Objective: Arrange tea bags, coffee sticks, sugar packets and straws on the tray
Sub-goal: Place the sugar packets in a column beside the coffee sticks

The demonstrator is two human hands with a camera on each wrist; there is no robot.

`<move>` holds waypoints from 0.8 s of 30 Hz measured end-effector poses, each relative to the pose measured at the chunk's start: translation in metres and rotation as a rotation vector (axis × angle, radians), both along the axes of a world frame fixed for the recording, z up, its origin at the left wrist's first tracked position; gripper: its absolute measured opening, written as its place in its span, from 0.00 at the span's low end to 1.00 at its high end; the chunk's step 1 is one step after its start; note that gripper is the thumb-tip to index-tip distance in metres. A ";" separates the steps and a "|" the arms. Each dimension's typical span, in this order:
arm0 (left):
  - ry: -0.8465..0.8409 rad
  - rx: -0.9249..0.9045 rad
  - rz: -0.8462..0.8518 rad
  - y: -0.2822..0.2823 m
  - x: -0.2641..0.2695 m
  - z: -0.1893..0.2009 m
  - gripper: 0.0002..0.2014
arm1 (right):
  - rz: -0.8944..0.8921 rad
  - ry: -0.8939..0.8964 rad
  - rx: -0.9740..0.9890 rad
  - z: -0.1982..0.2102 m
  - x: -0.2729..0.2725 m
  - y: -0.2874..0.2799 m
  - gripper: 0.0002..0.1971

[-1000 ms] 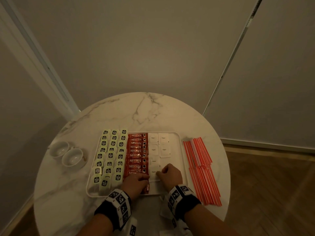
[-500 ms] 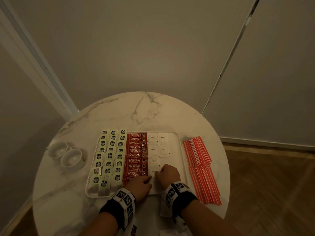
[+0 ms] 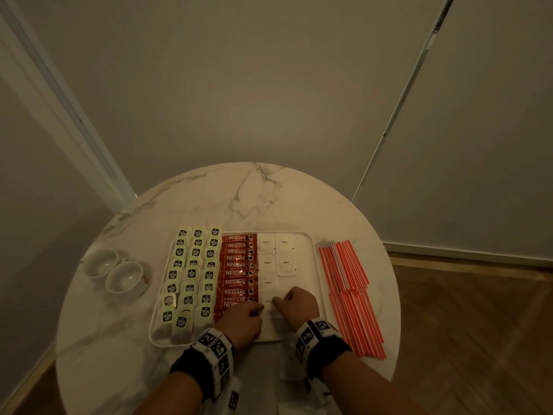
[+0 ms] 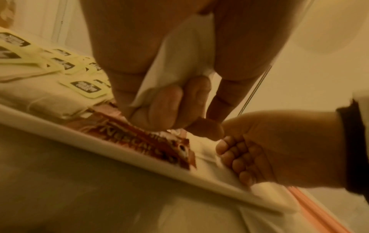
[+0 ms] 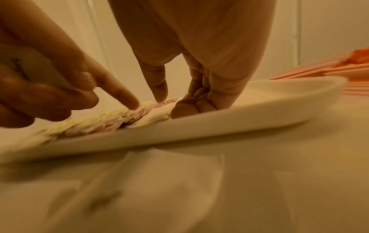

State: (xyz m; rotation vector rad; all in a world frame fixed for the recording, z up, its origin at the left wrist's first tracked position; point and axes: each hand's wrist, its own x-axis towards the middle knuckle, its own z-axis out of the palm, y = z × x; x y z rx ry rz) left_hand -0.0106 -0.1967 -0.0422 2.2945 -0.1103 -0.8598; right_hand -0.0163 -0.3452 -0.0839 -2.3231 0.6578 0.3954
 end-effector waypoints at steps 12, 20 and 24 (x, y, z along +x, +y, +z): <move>0.401 -1.352 0.568 0.008 0.014 0.072 0.24 | 0.192 -0.161 0.945 0.096 -0.022 0.017 0.05; 0.078 -0.877 0.570 0.015 0.008 0.066 0.07 | 0.080 -0.239 0.795 0.109 -0.022 0.009 0.06; 0.121 -0.853 0.624 0.014 0.002 0.064 0.09 | -0.012 -0.192 0.780 0.110 -0.022 0.008 0.08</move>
